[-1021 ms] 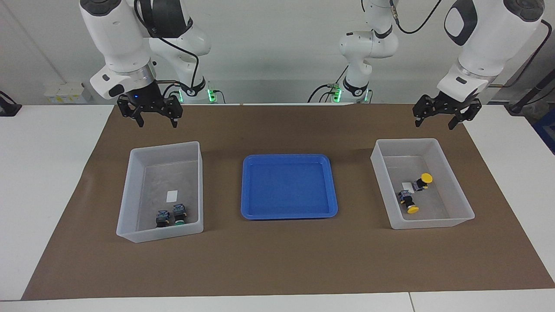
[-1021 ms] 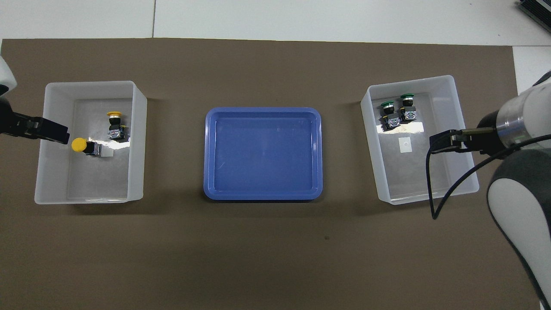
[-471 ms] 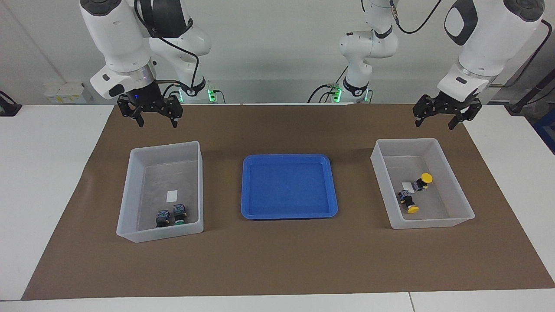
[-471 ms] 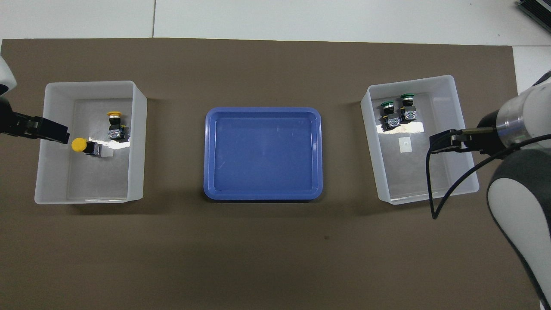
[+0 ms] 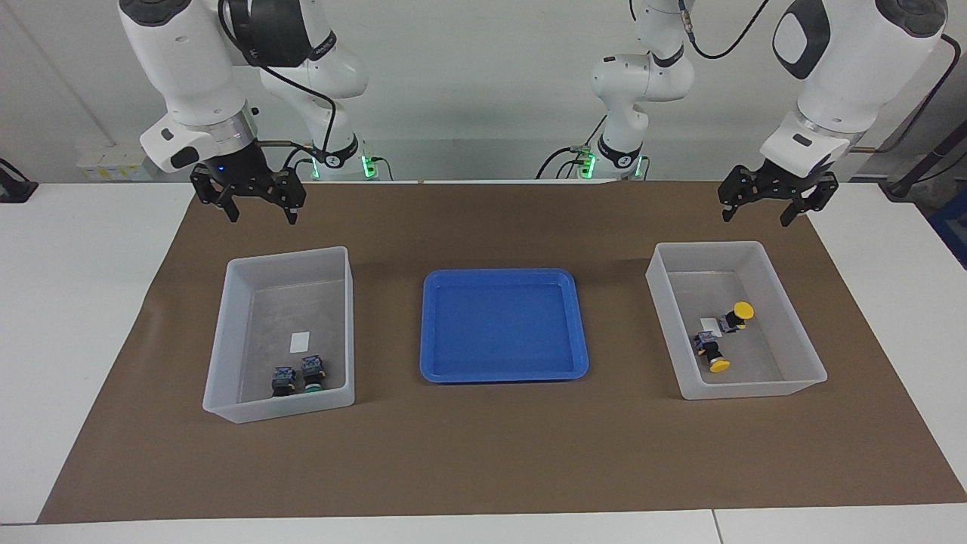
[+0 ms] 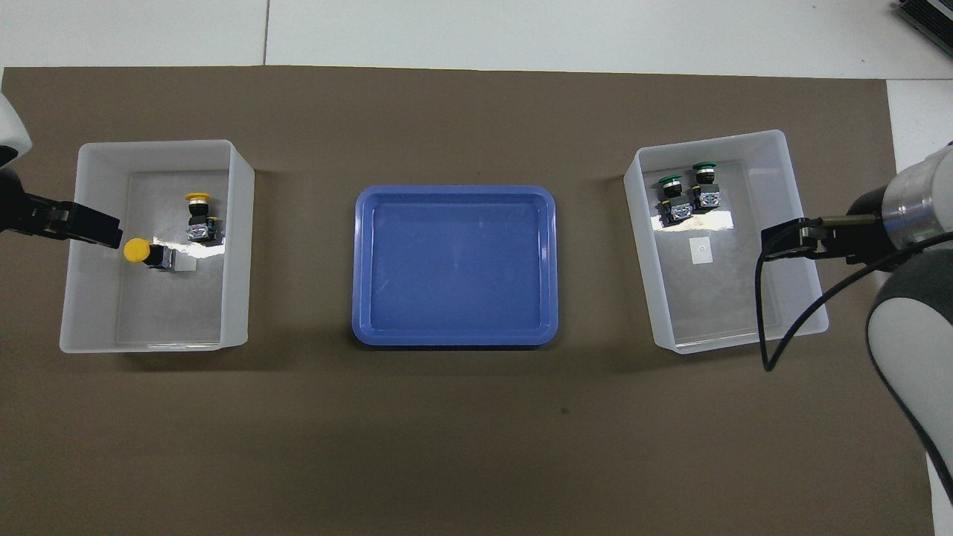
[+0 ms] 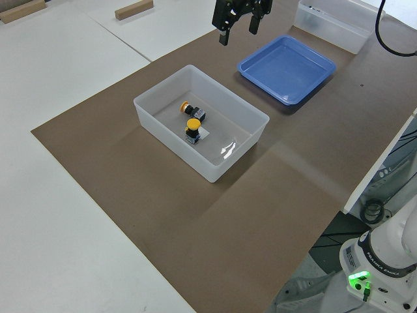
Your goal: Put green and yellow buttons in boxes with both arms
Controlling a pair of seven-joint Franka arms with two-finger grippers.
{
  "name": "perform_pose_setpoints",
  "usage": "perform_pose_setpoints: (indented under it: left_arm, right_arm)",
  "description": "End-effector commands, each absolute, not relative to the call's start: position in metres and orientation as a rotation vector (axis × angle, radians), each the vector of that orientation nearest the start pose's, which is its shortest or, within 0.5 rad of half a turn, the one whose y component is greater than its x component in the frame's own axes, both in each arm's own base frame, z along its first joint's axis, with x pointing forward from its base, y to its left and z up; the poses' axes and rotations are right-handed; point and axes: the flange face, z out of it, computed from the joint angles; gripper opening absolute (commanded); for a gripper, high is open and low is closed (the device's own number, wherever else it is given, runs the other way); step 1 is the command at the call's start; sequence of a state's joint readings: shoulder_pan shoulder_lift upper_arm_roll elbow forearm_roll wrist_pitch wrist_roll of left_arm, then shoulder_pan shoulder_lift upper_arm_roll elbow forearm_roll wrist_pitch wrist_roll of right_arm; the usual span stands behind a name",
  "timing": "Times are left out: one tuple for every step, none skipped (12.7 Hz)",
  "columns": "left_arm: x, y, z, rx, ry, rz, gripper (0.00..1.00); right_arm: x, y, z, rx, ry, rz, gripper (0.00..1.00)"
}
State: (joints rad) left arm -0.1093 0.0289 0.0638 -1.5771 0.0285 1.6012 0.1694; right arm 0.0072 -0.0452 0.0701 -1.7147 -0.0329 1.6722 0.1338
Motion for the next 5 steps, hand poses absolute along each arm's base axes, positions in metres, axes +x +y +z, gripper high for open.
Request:
perform_pose_setpoints:
  left_arm:
    - [0.5586,-0.0194,0.6084,-3.088,0.315,-0.037,1.0]
    - [0.559,-0.0194,0.6081,-3.089,0.299,-0.042,1.0]
    - [0.5596,-0.0196,0.6081,-3.097,0.233,-0.046,1.0]
    - [0.5589,-0.0221,0.6081,-3.101,0.176,-0.045,1.0]
    - [0.5587,-0.0221,0.608,-3.102,0.166,-0.043,1.0]
  right_arm:
    - [0.5436,0.0447,0.5943,-3.149,0.059,-0.037,1.0]
    - [0.5444,0.0425,0.5948,-3.147,0.064,-0.047,1.0]
    - [0.5439,0.0459,0.5945,-3.145,0.058,-0.049,1.0]
    - [0.5445,0.0475,0.5939,-3.146,0.062,-0.052,1.0]
    - [0.5445,0.0475,0.5939,-3.146,0.064,-0.052,1.0]
